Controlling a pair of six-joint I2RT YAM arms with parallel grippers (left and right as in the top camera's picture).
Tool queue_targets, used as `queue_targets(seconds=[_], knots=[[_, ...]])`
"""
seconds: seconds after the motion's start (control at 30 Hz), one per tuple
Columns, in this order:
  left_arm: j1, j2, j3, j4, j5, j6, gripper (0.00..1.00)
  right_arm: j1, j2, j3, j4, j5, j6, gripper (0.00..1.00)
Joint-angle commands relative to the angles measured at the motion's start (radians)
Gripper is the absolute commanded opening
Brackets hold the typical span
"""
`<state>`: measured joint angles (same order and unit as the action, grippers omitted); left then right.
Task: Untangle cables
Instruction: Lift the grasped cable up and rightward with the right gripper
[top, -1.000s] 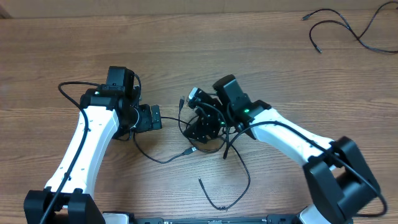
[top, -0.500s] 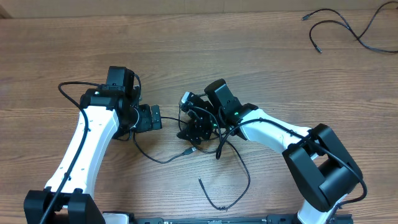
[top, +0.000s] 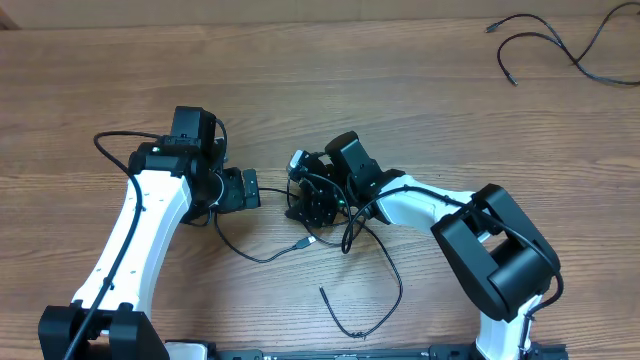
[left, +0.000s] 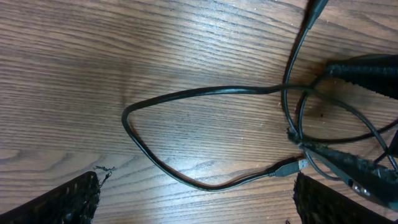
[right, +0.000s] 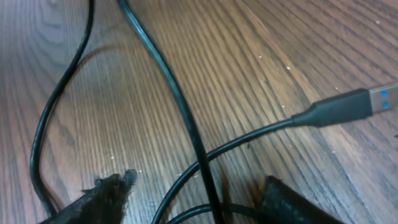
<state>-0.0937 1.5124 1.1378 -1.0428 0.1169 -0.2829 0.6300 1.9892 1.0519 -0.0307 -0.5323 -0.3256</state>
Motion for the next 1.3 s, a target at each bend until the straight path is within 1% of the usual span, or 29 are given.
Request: queue_targets(seconds=[0.0,0.07,0.1,0.17,0.27,0.37,0.4,0.43,0.47,0.73,0.87,1.07,1.1,1.27], knots=[[0.002,0.004,-0.003,0.001,0.007,-0.010,1.00,0.004,0.021,-0.008,0.011,0.008,-0.001,0.53],[0.002,0.004,-0.003,0.001,0.007,-0.010,1.00,0.004,0.021,-0.008,0.014,0.008,-0.001,0.37],[0.002,0.004,-0.003,0.001,0.007,-0.010,1.00,0.004,0.021,-0.008,0.016,0.008,0.000,0.31],[0.002,0.004,-0.003,0.001,0.007,-0.010,1.00,0.004,0.021,-0.008,0.019,0.008,-0.001,0.25],[0.002,0.004,-0.003,0.001,0.007,-0.010,1.00,0.004,0.021,-0.008,0.022,0.008,-0.001,0.20],[0.002,0.004,-0.003,0.001,0.007,-0.010,1.00,0.004,0.021,-0.008,0.023,0.008,-0.001,0.18],[0.002,0.004,-0.003,0.001,0.007,-0.010,1.00,0.004,0.021,-0.008,0.023,0.008,-0.001,0.16],[0.002,0.004,-0.003,0.001,0.007,-0.010,1.00,0.004,0.021,-0.008,0.023,0.008,-0.001,0.08],[0.002,0.004,-0.003,0.001,0.007,-0.010,1.00,0.004,0.021,-0.008,0.023,0.008,0.000,0.04],[0.002,0.004,-0.003,0.001,0.007,-0.010,1.00,-0.010,0.014,0.000,0.016,0.008,0.047,0.04],[0.002,0.004,-0.003,0.001,0.007,-0.010,1.00,-0.055,-0.030,0.025,-0.036,0.008,0.072,0.04],[0.002,0.004,-0.003,0.001,0.007,-0.010,0.99,-0.147,-0.174,0.087,-0.172,0.008,0.071,0.04],[0.002,0.004,-0.003,0.001,0.007,-0.010,0.99,-0.185,-0.239,0.115,-0.231,0.018,0.071,0.04],[0.002,0.004,-0.003,0.001,0.007,-0.010,1.00,-0.245,-0.413,0.175,-0.354,0.120,0.071,0.04]])
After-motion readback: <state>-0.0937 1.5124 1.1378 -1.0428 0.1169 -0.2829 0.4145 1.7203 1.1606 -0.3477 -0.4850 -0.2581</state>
